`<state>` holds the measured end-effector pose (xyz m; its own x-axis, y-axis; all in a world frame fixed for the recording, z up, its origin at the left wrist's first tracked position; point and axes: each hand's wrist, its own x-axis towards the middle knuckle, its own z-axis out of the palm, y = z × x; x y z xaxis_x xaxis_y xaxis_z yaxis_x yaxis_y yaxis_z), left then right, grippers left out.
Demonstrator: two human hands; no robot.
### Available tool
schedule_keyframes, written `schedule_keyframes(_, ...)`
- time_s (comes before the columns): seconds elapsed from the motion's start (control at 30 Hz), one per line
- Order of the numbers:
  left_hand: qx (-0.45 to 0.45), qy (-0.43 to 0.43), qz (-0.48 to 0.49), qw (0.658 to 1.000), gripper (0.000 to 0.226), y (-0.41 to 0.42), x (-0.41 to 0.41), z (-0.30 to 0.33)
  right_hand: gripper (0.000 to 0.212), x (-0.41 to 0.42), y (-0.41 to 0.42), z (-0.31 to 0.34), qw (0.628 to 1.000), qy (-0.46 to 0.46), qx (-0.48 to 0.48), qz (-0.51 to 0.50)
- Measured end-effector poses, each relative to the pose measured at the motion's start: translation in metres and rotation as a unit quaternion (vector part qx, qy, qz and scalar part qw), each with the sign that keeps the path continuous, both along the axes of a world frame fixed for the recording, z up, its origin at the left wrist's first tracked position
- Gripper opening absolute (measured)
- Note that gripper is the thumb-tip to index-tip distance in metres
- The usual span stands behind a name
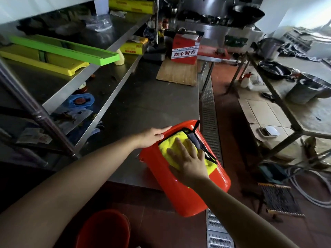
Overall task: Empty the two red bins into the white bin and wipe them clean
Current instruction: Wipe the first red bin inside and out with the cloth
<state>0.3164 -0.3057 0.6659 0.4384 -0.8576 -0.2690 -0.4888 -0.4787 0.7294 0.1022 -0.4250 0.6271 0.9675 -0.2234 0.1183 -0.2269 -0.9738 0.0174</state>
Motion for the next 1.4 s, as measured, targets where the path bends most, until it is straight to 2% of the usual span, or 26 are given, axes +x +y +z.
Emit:
schedule_keyframes(0.17, 0.01, -0.009, -0.018, 1.0, 0.049, 0.005, 0.002, 0.001, 0.065, 0.017, 0.019, -0.008, 0.995, 0.002, -0.06, 0.076)
schedule_keyframes(0.3, 0.008, -0.021, -0.015, 1.0, 0.051, 0.01, -0.001, -0.002, 0.063, 0.027, 0.024, -0.01, 0.993, -0.013, -0.086, 0.08)
schedule_keyframes(0.4, 0.007, -0.042, -0.012, 0.999, 0.051, 0.018, -0.002, -0.005, 0.073, 0.031, 0.019, -0.01, 0.996, 0.015, -0.075, 0.051)
schedule_keyframes(0.53, -0.005, -0.023, -0.001, 1.0, 0.052, 0.028, -0.003, -0.01, 0.074, 0.033, -0.014, -0.003, 1.0, 0.016, -0.006, 0.011)
schedule_keyframes(0.6, 0.001, -0.012, 0.011, 1.0, 0.052, 0.031, -0.005, -0.011, 0.072, 0.035, -0.039, 0.003, 0.998, 0.008, 0.06, -0.029)
schedule_keyframes(0.7, 0.017, -0.016, 0.022, 0.999, 0.051, 0.032, -0.008, -0.009, 0.065, 0.037, -0.076, 0.011, 0.973, -0.004, 0.21, -0.101)
schedule_keyframes(0.77, 0.022, -0.011, 0.028, 0.999, 0.05, 0.031, -0.009, -0.006, 0.061, 0.038, -0.089, 0.014, 0.952, -0.005, 0.275, -0.136)
schedule_keyframes(0.83, 0.024, -0.014, 0.029, 0.999, 0.051, 0.027, -0.009, -0.003, 0.062, 0.037, -0.081, 0.012, 0.955, -0.007, 0.259, -0.142)
schedule_keyframes(0.93, 0.014, -0.034, 0.025, 0.999, 0.054, 0.024, -0.009, -0.003, 0.068, 0.032, -0.038, 0.004, 0.989, -0.002, 0.123, -0.085)
schedule_keyframes(1.0, 0.01, -0.049, 0.022, 0.999, 0.056, 0.023, -0.008, -0.004, 0.064, 0.027, -0.004, -0.006, 0.999, -0.004, 0.027, -0.02)
schedule_keyframes(1.1, 0.012, -0.049, 0.024, 0.998, 0.055, 0.025, -0.008, -0.004, 0.061, 0.018, 0.032, -0.024, 0.995, -0.003, -0.074, 0.071)
schedule_keyframes(1.17, 0.011, -0.046, 0.026, 0.999, 0.055, 0.027, -0.011, -0.004, 0.062, 0.015, 0.038, -0.028, 0.988, 0.008, -0.105, 0.109)
schedule_keyframes(1.27, 0.001, -0.047, 0.028, 0.998, 0.056, 0.03, -0.015, -0.005, 0.06, 0.016, 0.018, -0.021, 0.993, -0.006, -0.064, 0.099)
schedule_keyframes(1.4, 0.011, -0.039, 0.042, 0.998, 0.053, 0.033, -0.019, -0.006, 0.063, 0.01, -0.043, -0.007, 0.997, -0.023, 0.077, -0.023)
